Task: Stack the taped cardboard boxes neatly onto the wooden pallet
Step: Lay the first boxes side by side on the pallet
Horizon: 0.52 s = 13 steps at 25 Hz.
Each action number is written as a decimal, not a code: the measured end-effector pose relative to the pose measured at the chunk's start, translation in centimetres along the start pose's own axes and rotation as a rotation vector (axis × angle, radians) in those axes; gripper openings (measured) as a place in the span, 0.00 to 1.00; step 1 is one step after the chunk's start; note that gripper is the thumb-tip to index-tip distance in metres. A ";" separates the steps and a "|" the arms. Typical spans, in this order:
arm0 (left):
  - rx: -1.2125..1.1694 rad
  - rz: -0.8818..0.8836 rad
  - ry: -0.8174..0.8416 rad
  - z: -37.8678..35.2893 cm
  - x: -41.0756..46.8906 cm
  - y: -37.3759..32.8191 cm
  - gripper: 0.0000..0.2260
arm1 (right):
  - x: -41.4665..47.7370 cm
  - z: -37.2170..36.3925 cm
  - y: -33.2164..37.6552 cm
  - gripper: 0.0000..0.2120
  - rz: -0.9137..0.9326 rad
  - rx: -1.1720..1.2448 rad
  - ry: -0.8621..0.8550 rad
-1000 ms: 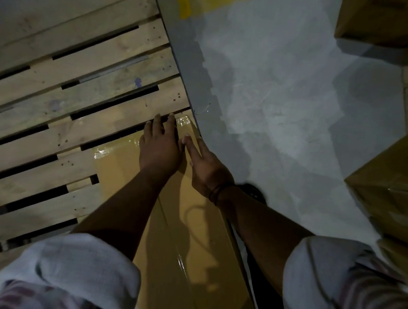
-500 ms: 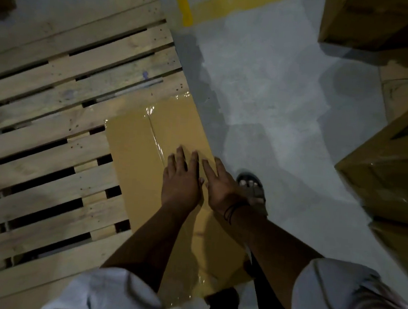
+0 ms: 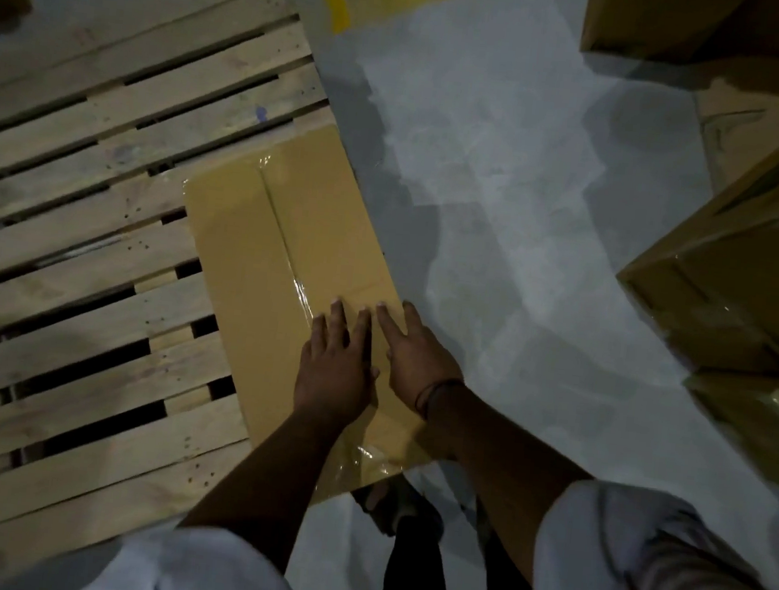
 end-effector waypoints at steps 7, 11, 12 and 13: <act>-0.094 0.199 -0.102 7.4 -12.6 -2.4 0.31 | -11.0 9.9 5.6 0.31 0.167 -0.155 -0.045; -0.249 0.350 -0.217 11.7 -24.4 -4.1 0.30 | -18.8 16.0 11.3 0.31 0.281 -0.207 -0.060; -0.264 0.362 -0.242 12.0 -26.9 -4.3 0.30 | -20.4 16.5 12.8 0.30 0.324 -0.235 -0.054; -0.282 0.387 -0.277 12.4 -29.8 -4.4 0.30 | -22.3 16.7 14.7 0.29 0.385 -0.288 -0.042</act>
Point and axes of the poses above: each hand's wrist, its own x-axis towards the middle knuckle, its own z-axis out of the back of the hand, y = z × x, the point moved 2 cm from there along x, towards the middle knuckle, and after that the axes turned 4 degrees about -z, right-handed, at the moved point
